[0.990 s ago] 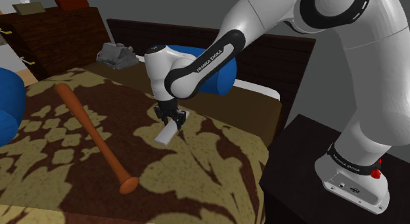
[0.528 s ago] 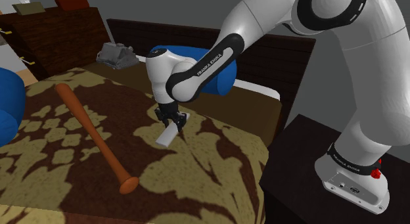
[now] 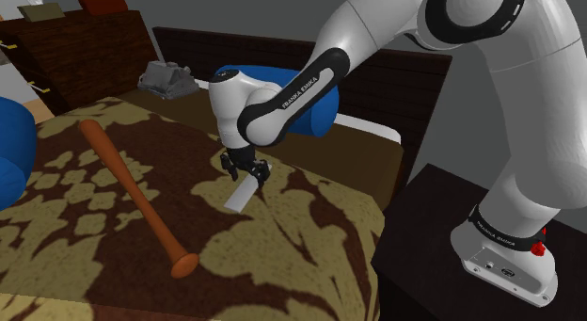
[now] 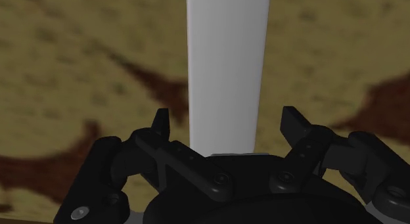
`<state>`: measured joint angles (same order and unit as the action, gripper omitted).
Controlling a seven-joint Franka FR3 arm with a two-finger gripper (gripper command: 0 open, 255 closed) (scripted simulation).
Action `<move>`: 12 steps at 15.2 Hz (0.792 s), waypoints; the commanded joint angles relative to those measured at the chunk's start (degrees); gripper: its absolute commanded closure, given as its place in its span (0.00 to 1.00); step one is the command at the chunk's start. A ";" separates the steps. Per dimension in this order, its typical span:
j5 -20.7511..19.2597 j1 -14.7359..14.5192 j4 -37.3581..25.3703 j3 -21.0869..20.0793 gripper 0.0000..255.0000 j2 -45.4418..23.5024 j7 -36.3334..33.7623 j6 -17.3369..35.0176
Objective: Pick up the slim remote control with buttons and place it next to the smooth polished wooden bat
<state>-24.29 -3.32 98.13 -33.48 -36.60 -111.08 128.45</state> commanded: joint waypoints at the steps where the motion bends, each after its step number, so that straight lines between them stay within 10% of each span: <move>1: 0.75 0.41 -0.17 -0.60 0.00 1.17 0.43 -1.25; 12: 2.78 1.43 -1.09 -2.11 0.00 4.21 1.62 -4.89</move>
